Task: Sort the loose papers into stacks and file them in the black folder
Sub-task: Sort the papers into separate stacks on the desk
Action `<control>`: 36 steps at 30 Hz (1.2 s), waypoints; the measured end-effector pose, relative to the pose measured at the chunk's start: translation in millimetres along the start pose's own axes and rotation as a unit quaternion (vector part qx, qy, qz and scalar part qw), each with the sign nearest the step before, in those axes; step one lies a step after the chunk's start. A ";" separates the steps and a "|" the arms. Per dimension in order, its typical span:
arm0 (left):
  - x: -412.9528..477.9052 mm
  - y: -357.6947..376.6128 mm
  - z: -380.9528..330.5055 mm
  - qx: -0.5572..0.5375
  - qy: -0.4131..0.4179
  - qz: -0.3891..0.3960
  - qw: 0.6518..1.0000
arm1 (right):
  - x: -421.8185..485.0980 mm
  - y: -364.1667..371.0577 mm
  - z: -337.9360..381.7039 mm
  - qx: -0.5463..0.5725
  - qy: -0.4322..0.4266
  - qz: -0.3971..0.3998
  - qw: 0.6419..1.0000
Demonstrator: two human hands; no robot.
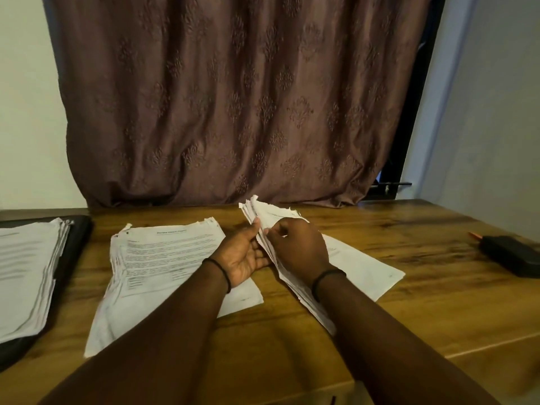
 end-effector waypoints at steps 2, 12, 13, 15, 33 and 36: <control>-0.3 -0.1 -0.4 -0.011 0.006 -0.002 1.000 | -0.4 0.7 -2.5 -0.005 0.014 -0.012 1.000; 0.1 -8.2 -6.1 -0.023 0.043 -0.071 0.996 | 13.1 -2.8 -9.8 0.108 0.131 -0.101 0.980; -0.5 -8.4 -6.7 -0.017 0.049 -0.076 0.996 | 9.6 0.4 -10.2 0.103 0.133 -0.107 0.980; -0.7 -9.4 -7.5 -0.008 0.060 -0.082 0.995 | 5.0 4.1 -7.3 0.072 0.115 -0.110 0.985; -6.0 -12.8 -11.5 0.004 0.097 -0.112 0.989 | -14.8 -12.1 1.9 0.145 0.097 -0.133 0.976; -7.1 -14.6 -13.1 0.006 0.113 -0.121 0.986 | -18.4 -14.3 14.8 0.136 0.054 -0.096 0.984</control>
Point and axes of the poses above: each hand's wrist, its own x-axis towards the middle knuckle, its own y-axis out of the palm, z = x × y, the point moved 6 cm from there along x, towards the middle knuckle, and after that the axes turned 2 degrees about -z, right-handed, at the moved point
